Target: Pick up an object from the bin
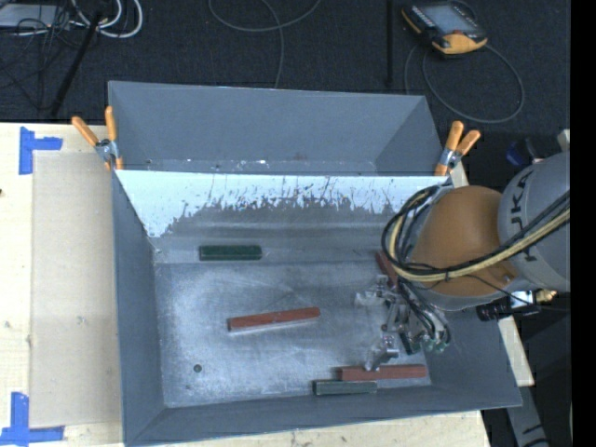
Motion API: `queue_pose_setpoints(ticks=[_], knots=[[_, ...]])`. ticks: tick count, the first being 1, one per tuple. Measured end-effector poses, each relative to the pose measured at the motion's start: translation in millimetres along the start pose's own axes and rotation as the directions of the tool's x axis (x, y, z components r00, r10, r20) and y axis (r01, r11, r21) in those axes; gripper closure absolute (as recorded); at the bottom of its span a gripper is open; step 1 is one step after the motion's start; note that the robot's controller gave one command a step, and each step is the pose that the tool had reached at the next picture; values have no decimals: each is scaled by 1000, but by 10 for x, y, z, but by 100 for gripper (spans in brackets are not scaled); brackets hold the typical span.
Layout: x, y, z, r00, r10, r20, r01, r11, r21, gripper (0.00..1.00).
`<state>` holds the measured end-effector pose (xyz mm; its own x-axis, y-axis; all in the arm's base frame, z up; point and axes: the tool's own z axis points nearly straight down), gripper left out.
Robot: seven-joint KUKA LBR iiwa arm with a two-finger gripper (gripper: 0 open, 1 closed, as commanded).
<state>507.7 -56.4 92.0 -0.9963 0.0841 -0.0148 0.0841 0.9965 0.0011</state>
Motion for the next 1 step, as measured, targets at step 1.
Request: queue_pose_setpoints(ticks=[1], knots=[[3, 0, 0, 1000, 0, -2, 0, 1000, 0, 0]])
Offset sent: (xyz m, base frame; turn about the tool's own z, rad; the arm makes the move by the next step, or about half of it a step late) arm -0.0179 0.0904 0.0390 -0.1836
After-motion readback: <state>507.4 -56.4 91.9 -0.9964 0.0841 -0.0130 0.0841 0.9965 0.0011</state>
